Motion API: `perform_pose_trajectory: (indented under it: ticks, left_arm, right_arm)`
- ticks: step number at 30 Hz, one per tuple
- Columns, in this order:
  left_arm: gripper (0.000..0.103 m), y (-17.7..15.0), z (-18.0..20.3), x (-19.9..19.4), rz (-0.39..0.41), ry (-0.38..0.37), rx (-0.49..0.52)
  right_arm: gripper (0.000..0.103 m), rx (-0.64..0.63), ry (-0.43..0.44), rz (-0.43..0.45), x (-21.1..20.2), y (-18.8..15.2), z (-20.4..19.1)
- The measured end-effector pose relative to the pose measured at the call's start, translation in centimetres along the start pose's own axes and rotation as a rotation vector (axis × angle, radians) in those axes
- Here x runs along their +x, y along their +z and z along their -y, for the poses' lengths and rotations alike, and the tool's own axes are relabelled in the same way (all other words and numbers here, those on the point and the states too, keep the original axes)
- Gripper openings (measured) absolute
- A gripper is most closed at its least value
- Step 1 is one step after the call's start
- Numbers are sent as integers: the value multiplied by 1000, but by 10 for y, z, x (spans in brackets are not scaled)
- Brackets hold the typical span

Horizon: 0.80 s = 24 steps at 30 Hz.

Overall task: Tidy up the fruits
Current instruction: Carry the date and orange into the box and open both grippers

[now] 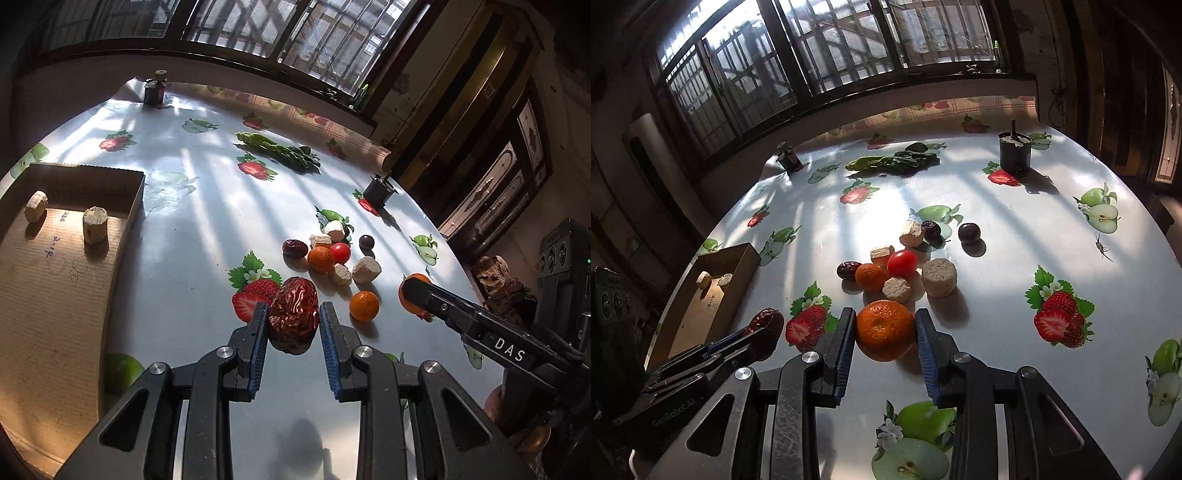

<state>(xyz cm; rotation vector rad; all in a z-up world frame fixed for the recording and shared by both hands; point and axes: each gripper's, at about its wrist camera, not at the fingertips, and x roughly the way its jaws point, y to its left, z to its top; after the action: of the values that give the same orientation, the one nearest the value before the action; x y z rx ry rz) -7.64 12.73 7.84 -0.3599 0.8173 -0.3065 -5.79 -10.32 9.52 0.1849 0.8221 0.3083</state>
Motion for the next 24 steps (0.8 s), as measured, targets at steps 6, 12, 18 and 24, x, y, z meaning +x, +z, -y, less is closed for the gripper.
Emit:
perform_pose_trajectory:
  ticks: [6, 12, 18, 24]
  left_arm:
    - [27, 37, -82, -51, 44, 226, -51]
    - [27, 71, -172, -40, -47, 390, -125]
    - [27, 75, -221, -16, -131, 452, -177]
    - [27, 73, -233, 1, -165, 427, -194]
  right_arm:
    - [35, -122, 127, -38, 18, 15, -90]
    - [35, -256, 221, -114, 72, 21, -186]
    - [36, -358, 180, -215, 145, 7, -248]
    - [36, -360, 144, -296, 189, -1, -253]
